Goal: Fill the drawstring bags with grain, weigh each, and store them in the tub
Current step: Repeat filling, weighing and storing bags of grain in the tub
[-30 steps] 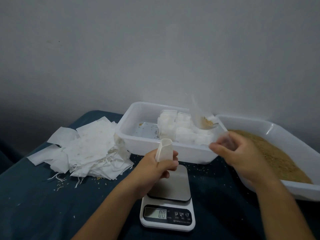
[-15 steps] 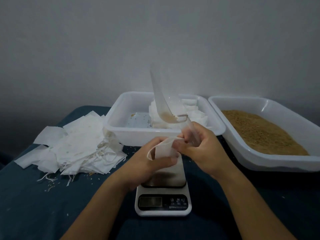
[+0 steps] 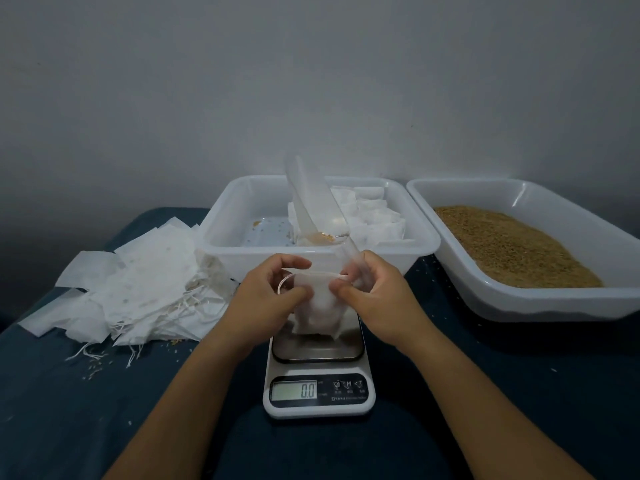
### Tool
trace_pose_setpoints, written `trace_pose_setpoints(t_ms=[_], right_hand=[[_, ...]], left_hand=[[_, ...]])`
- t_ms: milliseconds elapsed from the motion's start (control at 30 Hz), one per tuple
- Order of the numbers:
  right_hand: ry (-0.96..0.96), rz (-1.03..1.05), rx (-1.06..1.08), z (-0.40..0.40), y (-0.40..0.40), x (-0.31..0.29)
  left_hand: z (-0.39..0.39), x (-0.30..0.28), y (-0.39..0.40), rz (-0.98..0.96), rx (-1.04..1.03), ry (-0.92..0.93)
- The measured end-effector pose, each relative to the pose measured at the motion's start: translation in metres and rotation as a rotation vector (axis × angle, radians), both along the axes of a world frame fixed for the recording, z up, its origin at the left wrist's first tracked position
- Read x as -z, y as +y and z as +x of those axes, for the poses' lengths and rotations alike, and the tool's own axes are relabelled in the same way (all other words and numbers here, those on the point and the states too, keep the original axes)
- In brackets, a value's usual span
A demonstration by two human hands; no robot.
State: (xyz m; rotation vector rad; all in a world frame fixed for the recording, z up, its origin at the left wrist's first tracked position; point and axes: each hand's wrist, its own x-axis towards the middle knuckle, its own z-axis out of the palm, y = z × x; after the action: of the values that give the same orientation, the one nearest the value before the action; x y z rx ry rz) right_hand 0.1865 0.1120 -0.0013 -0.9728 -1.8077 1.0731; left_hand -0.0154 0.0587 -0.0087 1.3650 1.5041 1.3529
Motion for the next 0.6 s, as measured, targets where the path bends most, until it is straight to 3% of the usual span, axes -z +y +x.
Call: trace_pose_setpoints(t_ms=[267,600], right_hand=[[-0.025,-0.004,0.136,-0.003,0.009,0.010],[-0.077,0.211,0.256,0.014,0.007,-0.010]], left_hand=[[0.000,0.014,0.006,0.039,-0.172,0.193],[-0.015,0.015,0.013,-0.029,-0.292,0.108]])
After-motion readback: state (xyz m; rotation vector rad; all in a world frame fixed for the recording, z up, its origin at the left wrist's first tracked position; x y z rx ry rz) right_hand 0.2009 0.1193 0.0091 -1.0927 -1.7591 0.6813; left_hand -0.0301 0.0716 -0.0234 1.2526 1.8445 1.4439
